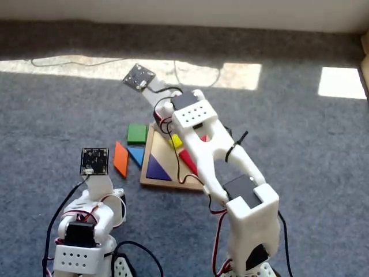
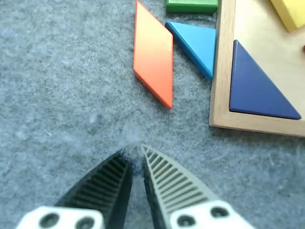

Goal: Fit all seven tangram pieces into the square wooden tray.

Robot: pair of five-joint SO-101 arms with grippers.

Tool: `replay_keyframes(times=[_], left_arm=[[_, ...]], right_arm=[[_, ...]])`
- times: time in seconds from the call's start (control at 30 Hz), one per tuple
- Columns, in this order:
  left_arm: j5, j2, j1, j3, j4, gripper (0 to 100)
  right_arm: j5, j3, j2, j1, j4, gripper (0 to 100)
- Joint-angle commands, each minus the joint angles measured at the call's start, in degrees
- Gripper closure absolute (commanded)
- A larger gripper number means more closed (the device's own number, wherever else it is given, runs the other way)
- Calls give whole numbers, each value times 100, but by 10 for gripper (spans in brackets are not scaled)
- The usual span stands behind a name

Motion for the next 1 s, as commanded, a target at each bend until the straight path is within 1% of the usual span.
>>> replay_keyframes(times=[0.0,0.1,0.33,0.63,0.83,0.97], left_arm=[[-18,-198,-13,119,26,995],[-18,-198,-13,119,26,995],[-18,-198,-13,119,26,995],[-18,-198,-13,119,26,995],[-18,-198,-13,119,26,995],[-18,-198,-13,119,26,995]], right_arm=[[-141,470,-110,110,-716,988],[-88,989,-119,127,-1077,988],[-88,1499,-154,136,-1059,988],[-88,1516,-154,119,-145,988],[-114,1455,-207,127,-84,988],[-132,1473,-699,145,-127,988]])
